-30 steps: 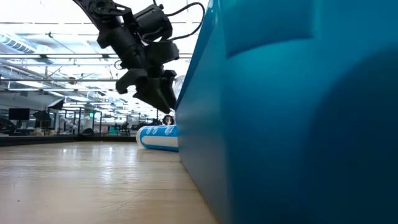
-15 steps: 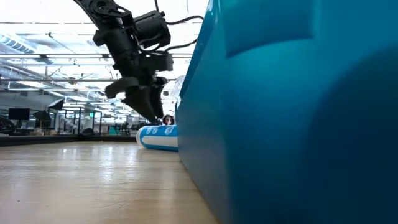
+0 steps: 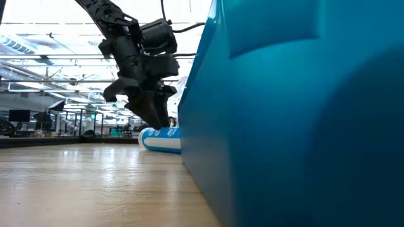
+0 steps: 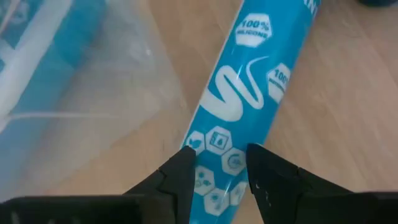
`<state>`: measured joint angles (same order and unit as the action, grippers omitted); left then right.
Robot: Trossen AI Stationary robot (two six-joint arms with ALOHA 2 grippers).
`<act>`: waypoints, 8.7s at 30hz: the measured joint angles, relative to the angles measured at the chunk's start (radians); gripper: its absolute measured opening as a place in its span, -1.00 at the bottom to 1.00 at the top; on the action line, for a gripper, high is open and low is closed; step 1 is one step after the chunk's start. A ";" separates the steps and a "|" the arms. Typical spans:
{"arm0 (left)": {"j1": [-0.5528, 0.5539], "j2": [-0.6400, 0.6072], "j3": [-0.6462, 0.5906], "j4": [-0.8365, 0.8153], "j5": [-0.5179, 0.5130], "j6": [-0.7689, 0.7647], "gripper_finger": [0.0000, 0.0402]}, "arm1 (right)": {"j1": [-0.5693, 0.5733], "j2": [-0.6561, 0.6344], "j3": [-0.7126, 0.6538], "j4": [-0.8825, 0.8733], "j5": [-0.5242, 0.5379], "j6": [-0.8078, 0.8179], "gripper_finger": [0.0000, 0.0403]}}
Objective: Sort silicone sealant tubes
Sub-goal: Put the blue sealant into the transparent container
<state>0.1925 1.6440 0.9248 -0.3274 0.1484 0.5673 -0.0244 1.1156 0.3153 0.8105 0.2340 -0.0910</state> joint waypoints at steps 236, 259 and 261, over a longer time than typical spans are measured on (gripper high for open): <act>-0.371 0.135 0.296 -0.478 -0.229 -1.131 0.57 | -0.002 0.000 -0.002 -0.082 -0.003 0.106 0.26; -0.393 0.270 0.293 -0.505 -0.166 -1.009 0.06 | -0.002 0.000 -0.002 -0.098 -0.002 0.106 0.26; -0.403 0.217 0.288 -0.562 -0.177 -1.034 0.06 | -0.002 0.000 -0.001 -0.096 -0.003 0.106 0.26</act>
<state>-0.2109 1.8610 1.2126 -0.8897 -0.0289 -0.4663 -0.0265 1.1156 0.3139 0.7141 0.2314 0.0147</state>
